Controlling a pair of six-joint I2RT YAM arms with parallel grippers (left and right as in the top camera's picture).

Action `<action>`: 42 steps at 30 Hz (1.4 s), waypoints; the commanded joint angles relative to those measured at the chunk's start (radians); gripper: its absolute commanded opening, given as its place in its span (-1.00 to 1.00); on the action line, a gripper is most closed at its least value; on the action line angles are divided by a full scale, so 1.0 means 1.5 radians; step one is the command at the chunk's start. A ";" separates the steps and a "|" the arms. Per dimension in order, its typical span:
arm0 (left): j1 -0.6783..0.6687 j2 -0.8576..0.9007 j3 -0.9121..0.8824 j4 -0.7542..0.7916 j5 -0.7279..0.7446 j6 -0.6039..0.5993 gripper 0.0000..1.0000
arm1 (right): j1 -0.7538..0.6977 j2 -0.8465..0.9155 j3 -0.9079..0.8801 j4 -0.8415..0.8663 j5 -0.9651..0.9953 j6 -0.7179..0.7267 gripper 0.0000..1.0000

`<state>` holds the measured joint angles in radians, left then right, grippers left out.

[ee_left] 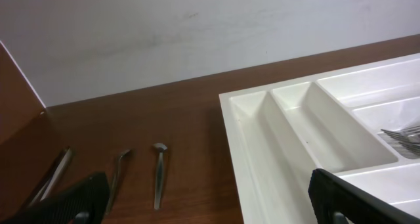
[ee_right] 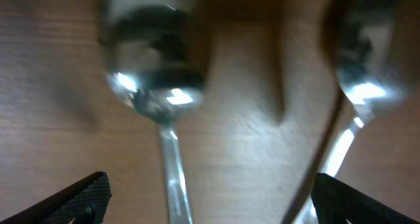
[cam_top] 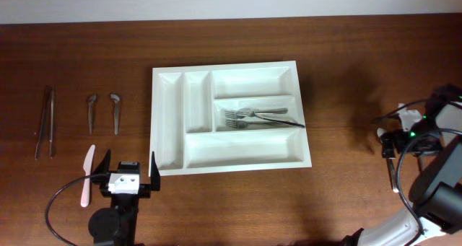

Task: Pack container
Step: 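Lower the right gripper and grasp a silver spoon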

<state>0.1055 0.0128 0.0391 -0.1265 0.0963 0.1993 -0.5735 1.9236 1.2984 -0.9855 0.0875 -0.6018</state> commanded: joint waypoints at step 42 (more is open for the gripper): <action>0.003 -0.005 -0.004 0.000 -0.005 0.010 0.98 | 0.037 0.033 -0.043 0.047 -0.006 0.010 0.82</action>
<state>0.1055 0.0128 0.0391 -0.1265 0.0963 0.1993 -0.5156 1.9610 1.2449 -0.9276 0.0803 -0.6014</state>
